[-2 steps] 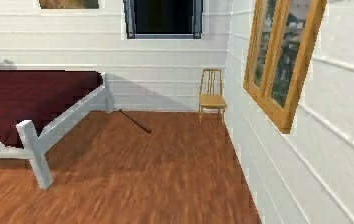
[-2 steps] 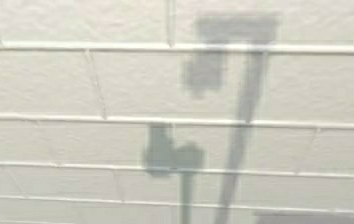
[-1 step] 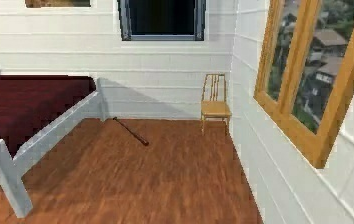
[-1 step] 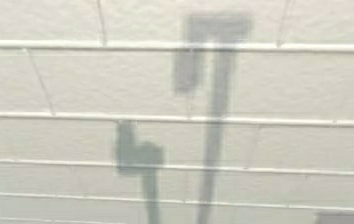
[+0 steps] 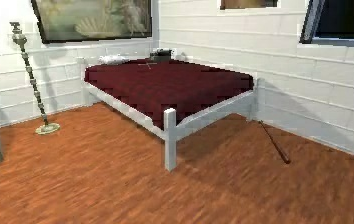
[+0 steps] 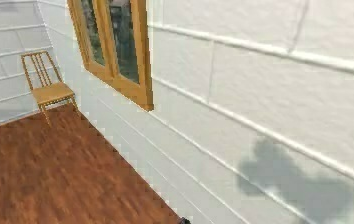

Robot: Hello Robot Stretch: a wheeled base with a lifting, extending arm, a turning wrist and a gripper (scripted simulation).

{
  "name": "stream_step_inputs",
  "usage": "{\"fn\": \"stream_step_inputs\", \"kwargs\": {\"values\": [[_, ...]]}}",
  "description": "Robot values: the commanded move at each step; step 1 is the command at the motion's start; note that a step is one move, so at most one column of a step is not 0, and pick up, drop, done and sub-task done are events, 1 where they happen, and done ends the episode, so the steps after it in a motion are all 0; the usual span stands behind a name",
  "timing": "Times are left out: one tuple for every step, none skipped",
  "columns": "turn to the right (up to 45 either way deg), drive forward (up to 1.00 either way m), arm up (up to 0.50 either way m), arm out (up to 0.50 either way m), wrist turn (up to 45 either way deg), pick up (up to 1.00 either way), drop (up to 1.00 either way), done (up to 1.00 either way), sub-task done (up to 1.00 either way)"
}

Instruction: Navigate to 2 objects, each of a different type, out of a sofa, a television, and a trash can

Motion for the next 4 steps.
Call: {"fn": "stream_step_inputs", "kwargs": {"values": [[-45.0,0.00,0.00,0.00,0.0,0.00,0.00,0.00,0.00],[0.0,1.00,0.00,0.00,0.0,0.00,0.00,0.00,0.00],[-9.0,0.00,0.00,0.00,0.0,0.00,0.00,0.00,0.00],[0.0,0.25,0.00,0.00,0.0,0.00,0.00,0.00,0.00]]}}
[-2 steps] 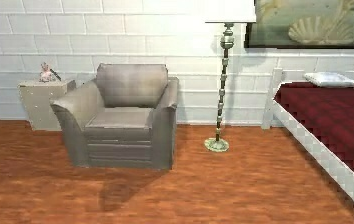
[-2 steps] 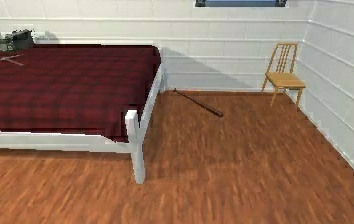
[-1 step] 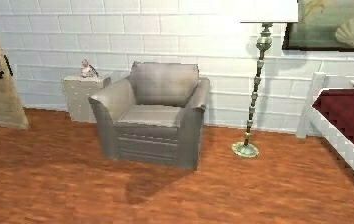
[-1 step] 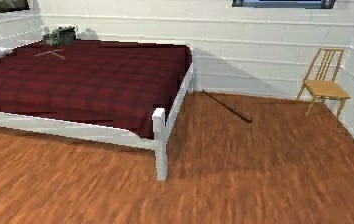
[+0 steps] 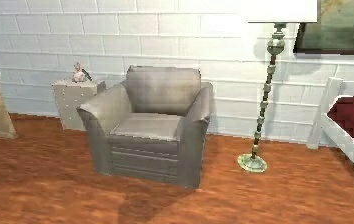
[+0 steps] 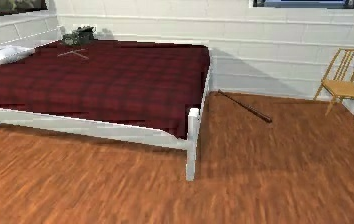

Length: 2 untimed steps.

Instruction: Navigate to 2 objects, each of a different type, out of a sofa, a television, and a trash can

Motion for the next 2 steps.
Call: {"fn": "stream_step_inputs", "kwargs": {"values": [[45.0,0.00,0.00,0.00,0.0,0.00,0.00,0.00,0.00],[12.0,0.00,0.00,0.00,0.0,0.00,0.00,0.00,0.00]]}}
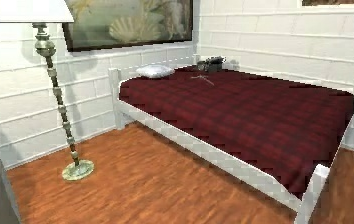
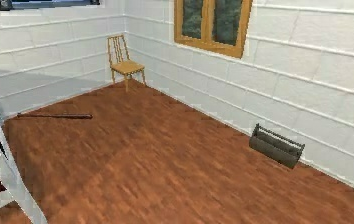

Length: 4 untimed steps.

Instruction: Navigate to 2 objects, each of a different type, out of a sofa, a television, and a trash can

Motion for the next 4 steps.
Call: {"fn": "stream_step_inputs", "kwargs": {"values": [[0.0,0.35,0.00,0.00,0.0,0.00,0.00,0.00,0.00],[-45.0,0.00,0.00,0.00,0.0,0.00,0.00,0.00,0.00],[-45.0,0.00,0.00,0.00,0.0,0.00,0.00,0.00,0.00],[-21.0,0.00,0.00,0.00,0.0,0.00,0.00,0.00,0.00]]}}
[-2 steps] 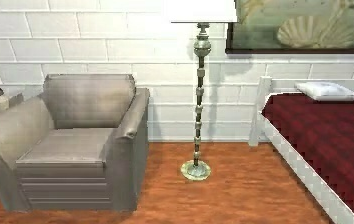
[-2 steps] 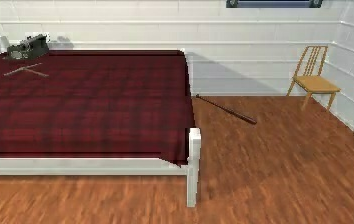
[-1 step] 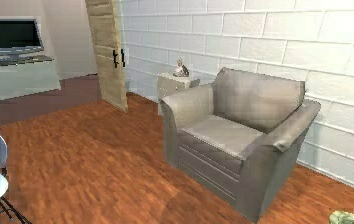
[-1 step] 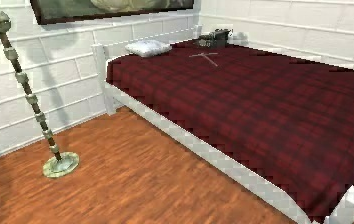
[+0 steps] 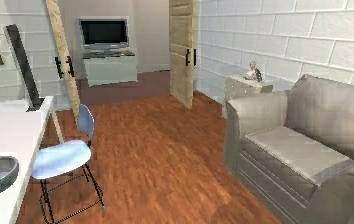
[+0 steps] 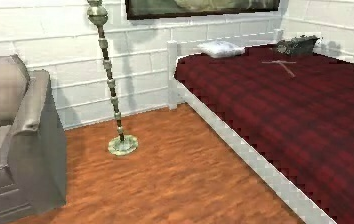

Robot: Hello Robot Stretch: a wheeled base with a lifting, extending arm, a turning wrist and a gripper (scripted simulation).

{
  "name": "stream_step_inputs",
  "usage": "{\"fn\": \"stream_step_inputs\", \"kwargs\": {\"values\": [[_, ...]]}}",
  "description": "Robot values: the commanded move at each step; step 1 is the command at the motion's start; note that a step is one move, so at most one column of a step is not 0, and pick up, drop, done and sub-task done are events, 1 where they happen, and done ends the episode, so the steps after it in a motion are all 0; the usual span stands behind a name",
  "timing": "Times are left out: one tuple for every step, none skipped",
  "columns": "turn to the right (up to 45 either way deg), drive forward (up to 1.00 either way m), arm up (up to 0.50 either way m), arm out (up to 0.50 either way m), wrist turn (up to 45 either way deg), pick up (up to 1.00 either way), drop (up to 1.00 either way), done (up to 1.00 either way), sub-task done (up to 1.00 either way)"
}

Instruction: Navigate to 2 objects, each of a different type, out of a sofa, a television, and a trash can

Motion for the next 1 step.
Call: {"fn": "stream_step_inputs", "kwargs": {"values": [[-3.0,0.00,0.00,0.00,0.0,0.00,0.00,0.00,0.00]]}}
